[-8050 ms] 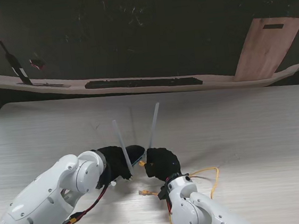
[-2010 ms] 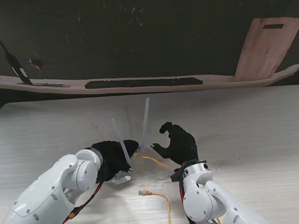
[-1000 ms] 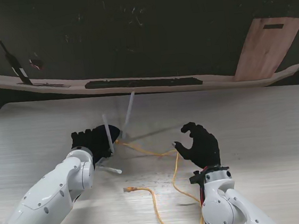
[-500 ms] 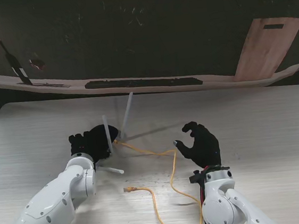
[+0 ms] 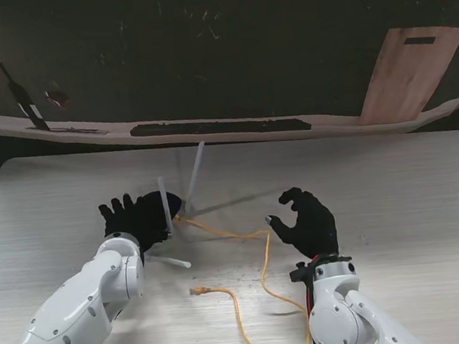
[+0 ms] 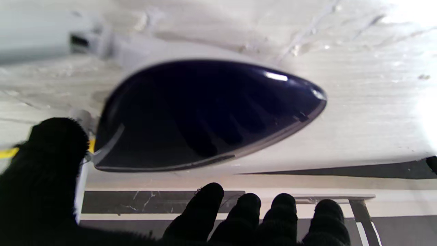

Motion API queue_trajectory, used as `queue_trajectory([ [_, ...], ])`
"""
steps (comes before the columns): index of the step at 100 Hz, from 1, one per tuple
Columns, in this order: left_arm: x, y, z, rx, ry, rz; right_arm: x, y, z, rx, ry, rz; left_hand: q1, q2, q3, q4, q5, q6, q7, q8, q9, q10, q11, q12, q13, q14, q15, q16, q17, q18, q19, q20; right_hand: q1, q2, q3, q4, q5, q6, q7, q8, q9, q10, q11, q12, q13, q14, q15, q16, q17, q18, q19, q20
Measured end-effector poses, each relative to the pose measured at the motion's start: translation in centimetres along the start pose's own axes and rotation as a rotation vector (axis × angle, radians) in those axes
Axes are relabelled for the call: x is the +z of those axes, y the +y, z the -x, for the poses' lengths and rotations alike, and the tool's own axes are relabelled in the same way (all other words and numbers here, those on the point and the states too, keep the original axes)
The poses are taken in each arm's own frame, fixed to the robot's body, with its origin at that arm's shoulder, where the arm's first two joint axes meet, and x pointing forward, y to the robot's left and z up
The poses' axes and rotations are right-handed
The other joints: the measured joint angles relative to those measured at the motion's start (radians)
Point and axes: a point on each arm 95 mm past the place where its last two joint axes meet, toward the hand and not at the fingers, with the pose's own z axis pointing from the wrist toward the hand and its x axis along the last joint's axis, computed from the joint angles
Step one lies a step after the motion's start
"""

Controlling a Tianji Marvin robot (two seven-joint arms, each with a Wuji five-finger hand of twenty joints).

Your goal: Untangle the Ethernet cable and plug it into the router

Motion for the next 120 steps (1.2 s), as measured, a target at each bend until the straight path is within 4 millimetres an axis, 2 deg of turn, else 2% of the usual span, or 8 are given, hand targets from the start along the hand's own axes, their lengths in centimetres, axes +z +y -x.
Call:
queue_trajectory([
  [16,-0.4,-1.0,1.0,-0.005,-0.004,-0.049,0.0,0.0,0.0,0.002,0.000,0.002,0.009,0.001,0.007,0.000,0.000,0.001,-0.006,-0.001,0.000,0.000,0.000,-0.010,0.000,0.000,0.000,0.001,0.000,0.000,-0.002,0.012,0.000,0.000,0.000,0.000,0.000,0.000,0.000,0.000,0.000,0.000,0.000,0.000,0.000,0.000,0.000,0.000,0.000,0.000,0.000,0.000],
  [27,-1.0,-1.7,1.5,0.001,0.024,-0.092,0.0,0.3,0.1,0.004,0.004,0.009,0.055,0.000,-0.061,0.000,0.000,-0.001,-0.002,0.001,0.000,0.000,0.001,0.011,0.000,0.000,0.000,0.029,0.000,0.000,-0.002,0.039,0.000,0.011,0.000,0.000,-0.001,0.001,0.000,0.000,-0.012,0.000,-0.001,0.000,-0.013,0.000,0.000,0.000,-0.005,0.000,0.000,0.000],
  [43,-2.5,-3.1,2.7,-0.038,0.072,-0.200,0.1,0.8,0.0,0.010,0.032,0.016,0.121,0.000,-0.085,0.026,0.000,-0.017,0.089,0.041,0.024,-0.004,0.080,0.052,0.001,0.000,0.059,0.068,0.002,-0.001,0.192,0.091,0.000,0.011,0.000,0.000,-0.009,-0.005,0.000,0.000,-0.025,0.000,-0.001,0.000,-0.032,-0.001,0.003,0.002,-0.028,0.000,-0.008,-0.006],
  [56,-4.3,-4.1,3.4,-0.079,0.121,-0.332,0.1,1.3,-0.2,0.026,0.065,0.003,0.129,-0.005,-0.023,0.026,0.004,-0.019,0.181,0.093,0.063,-0.016,0.208,0.101,0.029,0.010,0.225,0.111,0.002,0.003,0.414,0.098,0.000,0.004,0.000,0.000,-0.035,-0.017,-0.006,0.000,-0.039,0.000,-0.001,0.000,-0.061,-0.015,-0.010,0.003,-0.064,0.001,-0.027,-0.022],
  [74,-7.4,-4.1,4.4,-0.162,0.207,-0.422,-0.2,2.0,-0.3,0.054,0.122,-0.044,0.130,-0.026,0.049,0.026,0.090,-0.035,0.312,0.162,0.120,-0.036,0.376,0.190,0.105,0.030,0.329,0.143,0.001,0.019,0.633,0.099,0.027,-0.104,0.008,0.000,-0.069,-0.036,-0.011,0.000,-0.101,-0.006,-0.031,-0.010,-0.128,-0.054,-0.041,0.003,-0.144,-0.012,-0.083,-0.067],
  [96,-11.3,-3.0,5.4,-0.347,0.360,-0.439,-1.2,2.7,-0.7,0.133,0.188,-0.116,0.139,-0.028,0.066,0.026,0.093,-0.037,0.333,0.173,0.143,-0.036,0.387,0.200,0.116,0.041,0.332,0.153,0.001,0.030,0.674,0.100,0.062,-0.269,0.060,-0.005,-0.118,-0.067,-0.009,0.000,-0.137,-0.048,-0.038,-0.013,-0.174,-0.131,-0.080,0.003,-0.203,-0.051,-0.157,-0.090],
  [112,-13.7,-1.9,5.5,-0.507,0.544,-0.433,-2.2,3.1,-0.9,0.167,0.276,-0.181,0.156,-0.034,0.072,0.026,0.096,-0.038,0.311,0.173,0.156,-0.035,0.381,0.200,0.142,0.047,0.337,0.166,0.013,0.021,0.673,0.100,0.064,-0.375,0.111,-0.025,-0.151,-0.092,-0.008,0.000,-0.148,-0.089,-0.051,-0.024,-0.178,-0.198,-0.173,-0.025,-0.231,-0.220,-0.331,-0.175],
  [120,-14.6,-1.3,5.6,-0.550,0.622,-0.430,-2.7,3.3,-1.1,0.186,0.294,-0.218,0.175,-0.049,0.086,0.026,0.096,-0.039,0.278,0.159,0.156,-0.035,0.361,0.200,0.142,0.048,0.316,0.166,0.013,-0.013,0.606,0.073,0.085,-0.398,0.120,-0.025,-0.170,-0.097,-0.008,0.000,-0.160,-0.100,-0.077,-0.026,-0.179,-0.222,-0.230,-0.049,-0.249,-0.244,-0.389,-0.214],
])
